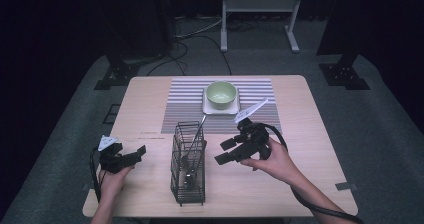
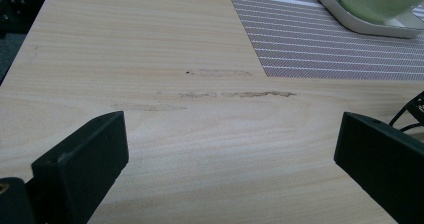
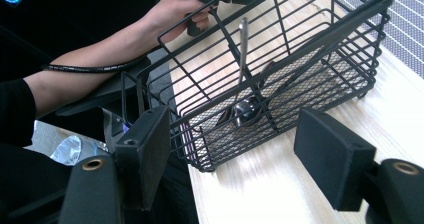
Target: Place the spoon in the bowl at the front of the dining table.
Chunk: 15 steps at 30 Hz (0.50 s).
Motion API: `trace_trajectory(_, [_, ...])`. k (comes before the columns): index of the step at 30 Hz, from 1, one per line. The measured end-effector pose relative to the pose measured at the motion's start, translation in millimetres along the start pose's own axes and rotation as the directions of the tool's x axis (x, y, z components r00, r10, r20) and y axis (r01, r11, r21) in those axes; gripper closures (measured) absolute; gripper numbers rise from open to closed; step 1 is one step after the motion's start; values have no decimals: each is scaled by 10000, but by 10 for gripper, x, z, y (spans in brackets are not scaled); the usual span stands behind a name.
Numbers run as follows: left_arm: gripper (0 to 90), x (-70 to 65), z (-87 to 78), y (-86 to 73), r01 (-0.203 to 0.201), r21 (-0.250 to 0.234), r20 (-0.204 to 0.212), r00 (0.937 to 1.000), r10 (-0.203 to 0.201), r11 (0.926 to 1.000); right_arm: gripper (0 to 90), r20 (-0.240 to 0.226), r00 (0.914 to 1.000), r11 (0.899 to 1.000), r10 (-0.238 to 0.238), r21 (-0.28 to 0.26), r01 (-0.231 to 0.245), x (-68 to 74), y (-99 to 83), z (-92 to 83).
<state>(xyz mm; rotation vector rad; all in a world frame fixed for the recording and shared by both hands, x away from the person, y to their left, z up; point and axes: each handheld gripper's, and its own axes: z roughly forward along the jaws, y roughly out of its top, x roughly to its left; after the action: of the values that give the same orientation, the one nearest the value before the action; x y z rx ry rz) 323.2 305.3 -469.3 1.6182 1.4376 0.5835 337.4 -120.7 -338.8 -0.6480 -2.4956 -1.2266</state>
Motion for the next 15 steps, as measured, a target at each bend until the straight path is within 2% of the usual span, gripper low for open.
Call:
trace_trajectory(10, [0, -1, 3, -1, -4, 41, 3, 10000, 4, 10000, 336, 269, 9996, 9999, -86, 110, 84, 63, 116, 46])
trace_trajectory(15, [0, 2, 4, -1, 16, 57, 17, 10000, -16, 10000, 394, 340, 9994, 9999, -21, 158, 16, 66, 178, 76])
